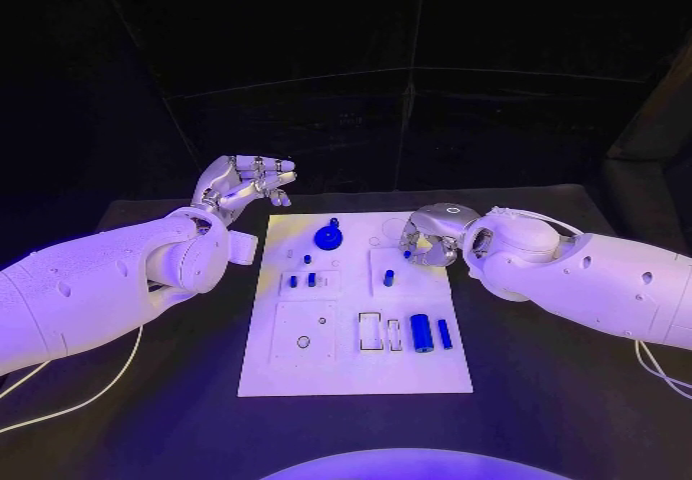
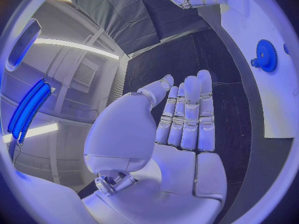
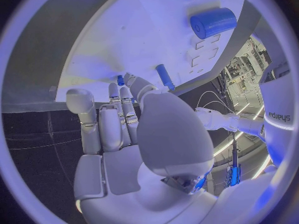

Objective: Assemble the parts on the task board

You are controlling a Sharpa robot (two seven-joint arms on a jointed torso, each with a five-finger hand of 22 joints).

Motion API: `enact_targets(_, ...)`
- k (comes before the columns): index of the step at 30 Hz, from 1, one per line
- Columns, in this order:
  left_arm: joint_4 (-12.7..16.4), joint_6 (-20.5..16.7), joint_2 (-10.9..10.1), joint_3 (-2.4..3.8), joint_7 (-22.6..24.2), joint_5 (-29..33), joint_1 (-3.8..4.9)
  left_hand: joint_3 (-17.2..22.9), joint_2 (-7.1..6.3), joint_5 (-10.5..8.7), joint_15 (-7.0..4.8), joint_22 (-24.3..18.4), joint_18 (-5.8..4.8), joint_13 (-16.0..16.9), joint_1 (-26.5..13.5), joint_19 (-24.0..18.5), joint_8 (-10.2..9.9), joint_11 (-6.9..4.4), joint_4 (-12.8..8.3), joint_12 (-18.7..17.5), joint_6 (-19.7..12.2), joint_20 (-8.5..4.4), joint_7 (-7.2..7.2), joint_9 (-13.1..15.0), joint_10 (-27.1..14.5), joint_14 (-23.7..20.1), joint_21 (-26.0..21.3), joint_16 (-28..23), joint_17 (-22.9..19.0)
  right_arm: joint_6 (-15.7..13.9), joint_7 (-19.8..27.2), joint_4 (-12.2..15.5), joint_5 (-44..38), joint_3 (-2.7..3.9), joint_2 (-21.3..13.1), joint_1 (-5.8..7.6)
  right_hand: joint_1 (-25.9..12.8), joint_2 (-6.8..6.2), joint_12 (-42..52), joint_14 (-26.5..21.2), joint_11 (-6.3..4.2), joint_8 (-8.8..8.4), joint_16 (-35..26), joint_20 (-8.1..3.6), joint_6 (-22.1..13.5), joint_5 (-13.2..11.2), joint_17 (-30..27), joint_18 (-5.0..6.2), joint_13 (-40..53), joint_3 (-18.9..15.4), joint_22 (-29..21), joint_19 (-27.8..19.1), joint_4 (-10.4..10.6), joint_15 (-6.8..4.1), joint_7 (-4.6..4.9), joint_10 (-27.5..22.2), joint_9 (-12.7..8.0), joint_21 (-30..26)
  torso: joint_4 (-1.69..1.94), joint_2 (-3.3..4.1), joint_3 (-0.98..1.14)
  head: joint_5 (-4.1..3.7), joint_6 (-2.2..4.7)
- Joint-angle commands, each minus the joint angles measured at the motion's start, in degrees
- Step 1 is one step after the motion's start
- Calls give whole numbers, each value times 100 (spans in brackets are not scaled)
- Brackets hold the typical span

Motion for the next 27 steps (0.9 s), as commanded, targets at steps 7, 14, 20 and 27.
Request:
enact_targets(7, 12, 50, -5, 4, 131, 141, -1, -34, 32, -12, 15, -13, 13, -5, -12, -28, 3, 34, -4, 26, -12, 4, 40, -6, -19, -50, -29, -41, -13, 193, -106, -94, -144, 0, 77, -34, -26, -6, -49, 169, -13, -29, 15, 27, 98, -61, 40, 111, -144, 226, 41, 16, -44, 19, -10, 118, 9, 44, 0, 3, 3, 1, -30)
enact_targets(14, 5, 73, -6, 3, 104, 141, -3, -35, 35, -12, 16, -14, 13, -4, -12, -29, 3, 34, -3, 26, -13, 5, 41, -6, -21, -52, -31, -41, -15, 152, -95, -134, -150, -1, 125, -74, -89, 53, -31, 173, -46, -3, 17, 6, 224, -145, 29, 100, -236, 431, 116, 54, -71, -14, -47, 261, 22, 96, -5, 1, 3, 8, -44)
enact_targets(20, -5, 73, -6, 3, 92, 141, -4, -41, 43, -12, 19, -20, 13, -4, -12, -33, 5, 36, 1, 29, -14, 9, 41, -4, -27, -59, -38, -43, -20, 52, -167, -141, -151, -1, 141, -83, -95, 184, 50, 169, -134, 84, -32, -52, 468, -396, -86, 82, -260, 658, 247, 121, -123, -84, -129, 525, 51, 182, -3, -2, 4, 0, -50)
enact_targets(27, -14, 70, -6, 3, 72, 141, -4, -41, 43, -12, 19, -20, 13, -4, -12, -33, 5, 36, 1, 29, -14, 9, 41, -4, -27, -59, -38, -43, -20, -162, -291, -133, -205, -1, 152, -90, -111, 308, 82, 194, -197, 136, 12, -114, 644, -565, -40, 49, -271, 888, 441, 210, -192, -140, -186, 716, 68, 298, -3, -5, 2, -7, -57)
